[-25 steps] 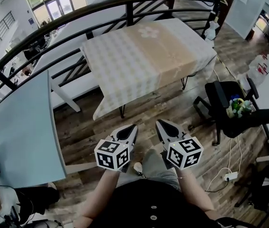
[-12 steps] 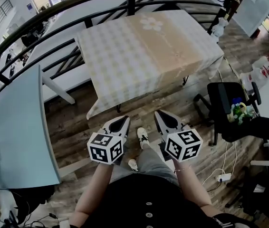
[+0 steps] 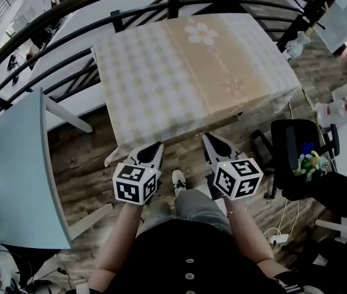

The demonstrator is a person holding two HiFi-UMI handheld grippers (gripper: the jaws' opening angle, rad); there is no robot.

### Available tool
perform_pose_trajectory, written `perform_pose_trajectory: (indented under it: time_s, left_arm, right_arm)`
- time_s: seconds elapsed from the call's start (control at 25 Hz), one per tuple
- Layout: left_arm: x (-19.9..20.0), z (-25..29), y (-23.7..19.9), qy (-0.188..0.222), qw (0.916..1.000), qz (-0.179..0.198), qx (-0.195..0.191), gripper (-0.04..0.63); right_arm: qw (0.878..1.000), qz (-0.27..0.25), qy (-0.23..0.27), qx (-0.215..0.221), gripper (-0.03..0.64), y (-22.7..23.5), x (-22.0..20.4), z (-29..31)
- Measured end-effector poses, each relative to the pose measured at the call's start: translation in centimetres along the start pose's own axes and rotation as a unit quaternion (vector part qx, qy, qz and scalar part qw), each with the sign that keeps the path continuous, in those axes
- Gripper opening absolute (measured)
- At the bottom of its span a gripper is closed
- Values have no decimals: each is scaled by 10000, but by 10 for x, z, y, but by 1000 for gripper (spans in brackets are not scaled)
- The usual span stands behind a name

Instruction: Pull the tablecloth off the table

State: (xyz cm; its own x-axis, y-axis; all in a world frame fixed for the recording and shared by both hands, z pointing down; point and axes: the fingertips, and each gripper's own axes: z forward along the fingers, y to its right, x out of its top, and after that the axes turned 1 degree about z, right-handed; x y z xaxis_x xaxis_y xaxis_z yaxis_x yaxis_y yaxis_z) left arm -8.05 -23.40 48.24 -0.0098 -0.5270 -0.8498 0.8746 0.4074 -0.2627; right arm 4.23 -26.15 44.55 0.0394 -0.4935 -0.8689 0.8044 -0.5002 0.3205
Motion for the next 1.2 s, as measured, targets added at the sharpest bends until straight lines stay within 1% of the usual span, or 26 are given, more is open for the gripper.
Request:
perform_pose_trajectory:
  time_s: [0.16, 0.28, 0.4, 0.44, 0.48, 0.52, 0.6, 0.64, 0.72, 0.8, 0.88, 0.96, 1.0, 1.12, 1.2]
  left_arm:
    - [3, 23, -20, -108, 9994, -83, 319, 18]
    - [1, 38, -34, -184, 9985, -139, 486, 18]
    - [-2, 51, -44, -293, 9975, -114, 631, 20]
    - [-4, 54, -46, -345, 9971, -77, 666, 29]
    - [-6, 58, -48, -401, 9968, -25, 692, 62]
    - [-8, 61, -49, -458, 9964, 44, 711, 112]
    - [-13, 67, -52, -609, 9951, 223, 742, 127]
    - [-17, 70, -53, -708, 9941, 329, 758, 141]
    - [-26, 77, -56, -903, 9911, 551, 803, 193]
    - [-31, 82, -62, -1024, 9879, 749, 894, 210]
    - [-36, 85, -69, -1152, 9836, 956, 1009, 216]
    - [-43, 88, -75, -1340, 9780, 1176, 1080, 235]
    - [-46, 89, -78, -1434, 9747, 1301, 1115, 244]
    - [-52, 92, -86, -1649, 9620, 1767, 1269, 259]
    - [-56, 95, -89, -1764, 9542, 2045, 1290, 262]
  right_arm:
    - [9997, 62, -225, 66, 29, 23, 2, 23]
    - [9988, 210, -414, 181, 31, 35, -1, 42]
    - [9976, 384, -546, 207, 31, 48, -5, 57]
    - [9970, 464, -588, 206, 31, 52, -7, 61]
    - [9963, 547, -635, 202, 31, 55, -9, 66]
    - [9955, 618, -685, 195, 31, 59, -12, 70]
    - [9942, 703, -800, 174, 32, 66, -20, 78]
    - [9934, 740, -867, 161, 49, 70, -25, 81]
    - [9908, 907, -995, 135, 117, 77, -35, 87]
    - [9877, 1122, -1084, 113, 149, 84, -42, 93]
    - [9859, 1213, -1149, 112, 173, 89, -48, 99]
    - [9842, 1265, -1230, 118, 213, 92, -56, 105]
    - [9826, 1351, -1268, 111, 223, 95, -60, 108]
    - [9766, 1719, -1291, 27, 237, 103, -69, 117]
    - [9747, 1834, -1277, -22, 247, 108, -74, 122]
